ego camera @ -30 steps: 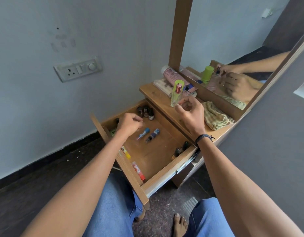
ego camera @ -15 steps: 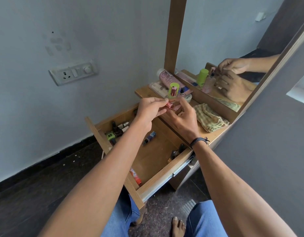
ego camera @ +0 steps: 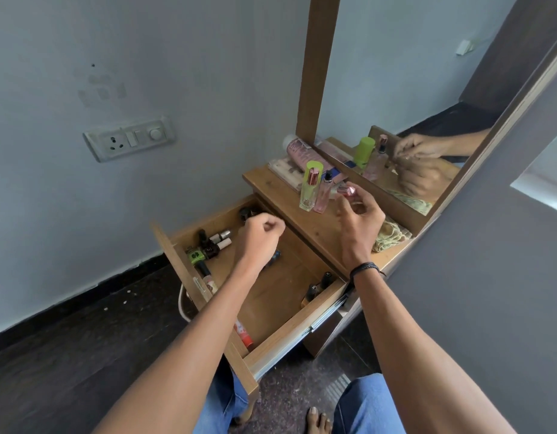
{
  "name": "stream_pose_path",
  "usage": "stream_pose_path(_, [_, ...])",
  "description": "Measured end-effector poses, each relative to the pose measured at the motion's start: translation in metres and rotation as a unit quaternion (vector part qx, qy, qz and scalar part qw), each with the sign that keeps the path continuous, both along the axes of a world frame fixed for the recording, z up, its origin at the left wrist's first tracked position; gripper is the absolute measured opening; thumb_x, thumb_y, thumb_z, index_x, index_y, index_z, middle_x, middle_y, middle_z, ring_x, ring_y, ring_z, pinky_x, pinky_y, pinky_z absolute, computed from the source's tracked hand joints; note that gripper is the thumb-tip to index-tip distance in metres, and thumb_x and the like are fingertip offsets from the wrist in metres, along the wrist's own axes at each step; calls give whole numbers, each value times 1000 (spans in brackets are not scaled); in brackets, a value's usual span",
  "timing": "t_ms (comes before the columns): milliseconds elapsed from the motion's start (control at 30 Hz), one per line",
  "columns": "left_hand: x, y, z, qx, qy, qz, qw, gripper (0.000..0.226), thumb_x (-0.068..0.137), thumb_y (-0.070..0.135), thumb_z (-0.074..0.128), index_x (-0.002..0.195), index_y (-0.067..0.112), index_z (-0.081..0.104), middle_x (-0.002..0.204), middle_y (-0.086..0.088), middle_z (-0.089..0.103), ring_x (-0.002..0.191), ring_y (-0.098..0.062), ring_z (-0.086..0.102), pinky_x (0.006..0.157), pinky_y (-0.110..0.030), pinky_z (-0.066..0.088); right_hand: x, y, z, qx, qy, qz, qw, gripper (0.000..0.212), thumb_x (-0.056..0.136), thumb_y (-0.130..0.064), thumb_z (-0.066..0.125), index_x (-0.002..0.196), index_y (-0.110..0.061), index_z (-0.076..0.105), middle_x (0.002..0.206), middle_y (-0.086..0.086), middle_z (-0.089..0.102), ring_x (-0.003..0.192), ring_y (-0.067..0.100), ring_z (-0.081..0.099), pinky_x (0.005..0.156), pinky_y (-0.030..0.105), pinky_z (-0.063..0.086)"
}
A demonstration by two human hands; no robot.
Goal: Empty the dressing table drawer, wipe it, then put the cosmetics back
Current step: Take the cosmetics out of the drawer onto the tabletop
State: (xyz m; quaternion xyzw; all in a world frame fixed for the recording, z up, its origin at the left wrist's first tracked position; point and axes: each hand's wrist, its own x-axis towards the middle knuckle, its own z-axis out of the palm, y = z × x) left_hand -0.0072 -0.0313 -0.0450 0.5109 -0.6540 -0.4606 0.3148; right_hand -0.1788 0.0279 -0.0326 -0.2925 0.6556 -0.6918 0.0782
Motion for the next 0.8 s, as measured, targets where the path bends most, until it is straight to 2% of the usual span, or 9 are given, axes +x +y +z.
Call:
stream_pose_path(100, [22,4,-25,-43,-105,18,993,7,94,30,65,88,31,69,89,12,70,79,-10,64,68,-34,55,-5,-3,8,46,45,-3,998,24,80,-35,73,103,-27,76,93,3,74,79,29,68,70,47,61])
stream_pose_path(167, [32,5,-41,-42,-149,18,988,7,93,27,66,89,31,68,87,12,69,83,-14,65,70,-35,56,-9,-8,24,80,88,3,993,17,84,-32,73,96,-21,77,87,0,74,71,19,65,69,40,60])
stream_pose_path(233, [37,8,-49,-36,-200,-6,979,6,93,28,66,97,31,68,88,12,69,90,-15,65,72,-33,54,-13,-15,41,103,124,13,987,1,87,-27,74,88,-26,74,81,-8,72,71,9,66,74,39,61])
stream_pose_path(267, [38,9,-51,-35,-217,-16,975,8,93,30,66,101,31,67,91,11,69,94,-16,64,72,-32,52,-14,-19,49,119,141,13,983,3,88,-26,74,86,-28,73,80,-10,71,73,9,67,75,40,61])
stream_pose_path(367, [39,7,-56,-30,-228,-12,973,15,93,31,66,108,32,66,103,5,69,99,-20,62,75,-34,52,-19,-27,59,171,170,28,970,9,86,-28,75,82,-20,73,81,-4,74,77,19,71,74,47,60])
stream_pose_path(433, [40,6,-58,-22,-239,-9,971,23,93,32,66,116,31,65,111,2,68,102,-23,62,76,-36,52,-21,-30,62,199,171,35,964,13,83,-29,75,79,-17,73,79,0,75,72,18,70,70,49,60])
stream_pose_path(533, [43,5,-59,-21,-259,-19,965,30,94,34,65,124,30,62,119,2,66,113,-23,59,76,-35,46,-23,-30,70,212,172,49,961,6,80,-26,76,76,-21,75,78,2,76,66,15,65,66,46,59])
stream_pose_path(667, [43,5,-58,-20,-259,-12,965,34,93,33,66,126,30,61,123,1,66,117,-24,58,79,-37,49,-22,-27,71,222,181,69,956,10,79,-22,79,73,-26,72,78,2,75,74,24,72,68,46,60])
stream_pose_path(800, [41,7,-56,-35,-278,-17,960,37,96,24,64,132,25,59,133,2,61,122,-22,54,73,-34,39,-25,-28,67,236,171,85,953,9,80,-21,81,79,-27,74,80,-2,74,75,20,71,66,41,59])
